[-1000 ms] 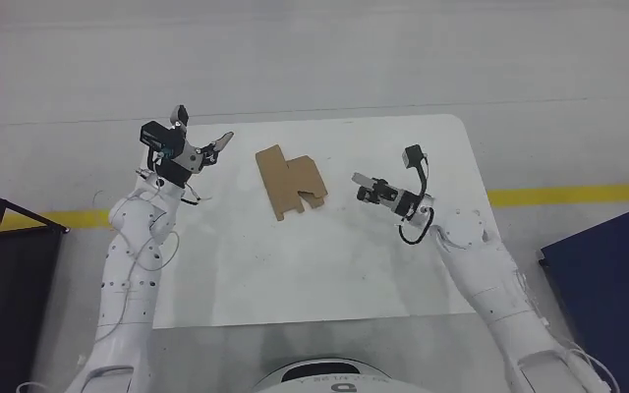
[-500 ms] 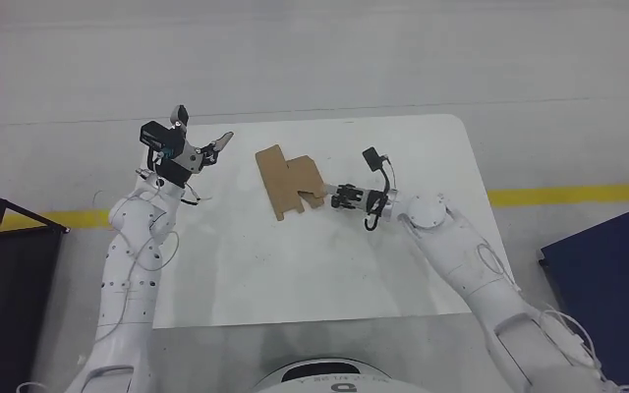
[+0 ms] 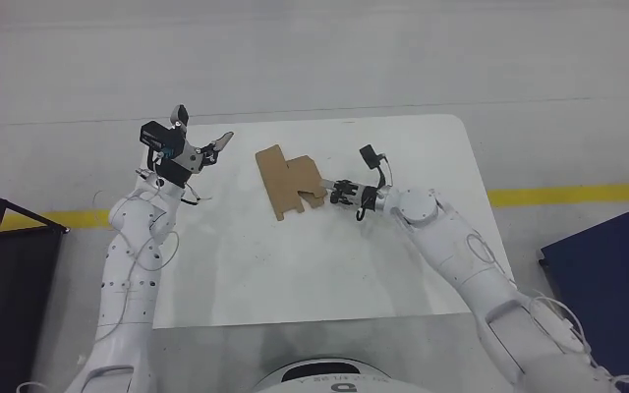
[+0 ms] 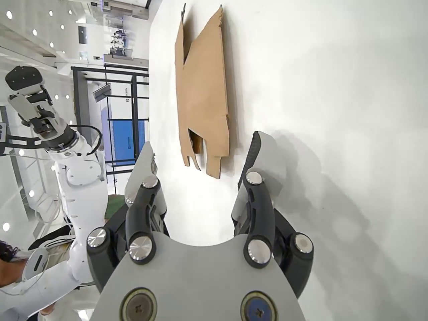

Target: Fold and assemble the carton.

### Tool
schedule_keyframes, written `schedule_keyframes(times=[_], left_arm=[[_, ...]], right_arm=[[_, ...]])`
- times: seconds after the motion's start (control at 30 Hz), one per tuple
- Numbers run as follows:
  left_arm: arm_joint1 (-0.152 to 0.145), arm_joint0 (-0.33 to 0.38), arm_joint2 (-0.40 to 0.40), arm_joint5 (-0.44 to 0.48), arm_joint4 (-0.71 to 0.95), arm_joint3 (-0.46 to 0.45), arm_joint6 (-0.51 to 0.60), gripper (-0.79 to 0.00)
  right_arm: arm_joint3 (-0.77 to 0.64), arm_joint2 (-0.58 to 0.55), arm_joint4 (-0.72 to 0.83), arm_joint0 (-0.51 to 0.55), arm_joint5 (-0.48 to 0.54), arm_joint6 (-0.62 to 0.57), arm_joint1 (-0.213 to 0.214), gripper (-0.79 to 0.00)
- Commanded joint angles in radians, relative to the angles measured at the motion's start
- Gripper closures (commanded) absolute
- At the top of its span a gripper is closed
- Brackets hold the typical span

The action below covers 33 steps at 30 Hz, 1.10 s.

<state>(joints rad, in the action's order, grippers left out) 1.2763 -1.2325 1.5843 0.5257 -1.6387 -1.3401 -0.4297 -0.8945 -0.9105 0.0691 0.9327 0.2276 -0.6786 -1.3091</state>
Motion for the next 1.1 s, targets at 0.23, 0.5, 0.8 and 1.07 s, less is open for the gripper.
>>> schedule_keyframes(times=[0.23, 0.5, 0.8, 1.07], left_arm=[[0.000, 0.000, 0.000, 0.000, 0.000, 0.000, 0.000, -0.785], [0.000, 0.000, 0.000, 0.000, 0.000, 0.000, 0.000, -0.785], [0.000, 0.000, 0.000, 0.000, 0.000, 0.000, 0.000, -0.785], [0.000, 0.000, 0.000, 0.000, 0.000, 0.000, 0.000, -0.785]], right_arm=[[0.060, 0.050, 0.029, -0.042, 0.016, -0.014, -0.035, -0.443], [0.162, 0.071, 0.075, -0.084, 0.054, -0.015, -0.066, -0.274], [0.245, 0.079, 0.126, -0.113, 0.108, -0.029, -0.095, 0.000], [0.207, 0.015, 0.208, -0.086, 0.327, -0.142, -0.076, 0.000]])
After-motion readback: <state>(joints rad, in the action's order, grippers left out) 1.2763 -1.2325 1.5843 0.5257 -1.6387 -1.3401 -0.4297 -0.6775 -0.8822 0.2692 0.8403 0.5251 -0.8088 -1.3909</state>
